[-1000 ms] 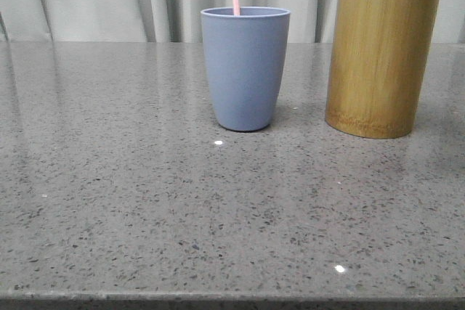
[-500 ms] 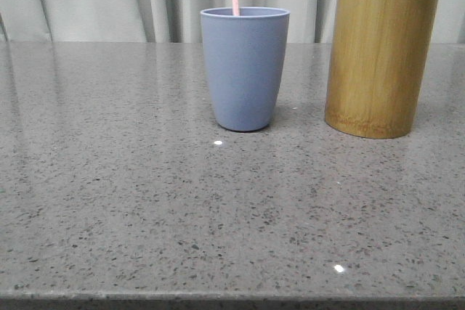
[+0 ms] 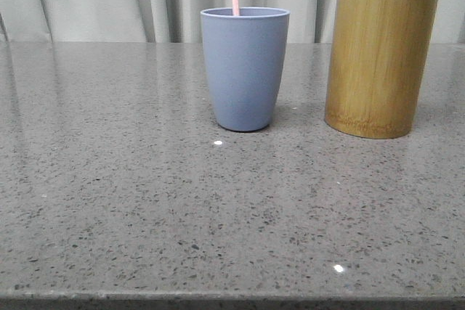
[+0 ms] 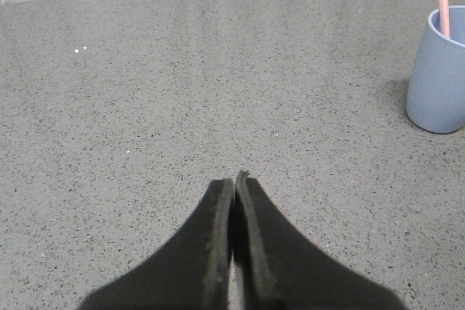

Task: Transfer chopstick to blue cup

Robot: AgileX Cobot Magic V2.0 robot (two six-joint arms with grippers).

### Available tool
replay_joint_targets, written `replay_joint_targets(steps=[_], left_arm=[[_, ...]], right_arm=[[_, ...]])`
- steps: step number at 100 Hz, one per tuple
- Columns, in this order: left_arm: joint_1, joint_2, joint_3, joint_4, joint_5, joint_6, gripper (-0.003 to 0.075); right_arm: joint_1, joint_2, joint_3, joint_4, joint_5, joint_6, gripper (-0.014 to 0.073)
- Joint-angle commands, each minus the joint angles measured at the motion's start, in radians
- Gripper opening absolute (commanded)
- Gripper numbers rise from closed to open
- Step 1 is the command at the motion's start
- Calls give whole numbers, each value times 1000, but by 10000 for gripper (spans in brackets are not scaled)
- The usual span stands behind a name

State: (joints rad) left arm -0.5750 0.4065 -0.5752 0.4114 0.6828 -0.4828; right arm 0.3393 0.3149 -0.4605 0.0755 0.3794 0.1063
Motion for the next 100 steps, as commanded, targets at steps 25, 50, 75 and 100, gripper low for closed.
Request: replay_joint_targets(steps=[25, 50, 75, 100], left_arm=[[-5, -39, 6, 20, -58, -12, -19], [-5, -39, 6, 20, -58, -12, -19], [-5, -39, 6, 20, -58, -12, -19], [-5, -39, 14, 20, -58, -12, -19]], right_arm=[[-5, -31, -2, -10, -78, 0, -66], [-5, -31, -2, -10, -78, 0, -66], [-5, -31, -2, -10, -78, 0, -66], [-5, -31, -2, -10, -78, 0, -66]])
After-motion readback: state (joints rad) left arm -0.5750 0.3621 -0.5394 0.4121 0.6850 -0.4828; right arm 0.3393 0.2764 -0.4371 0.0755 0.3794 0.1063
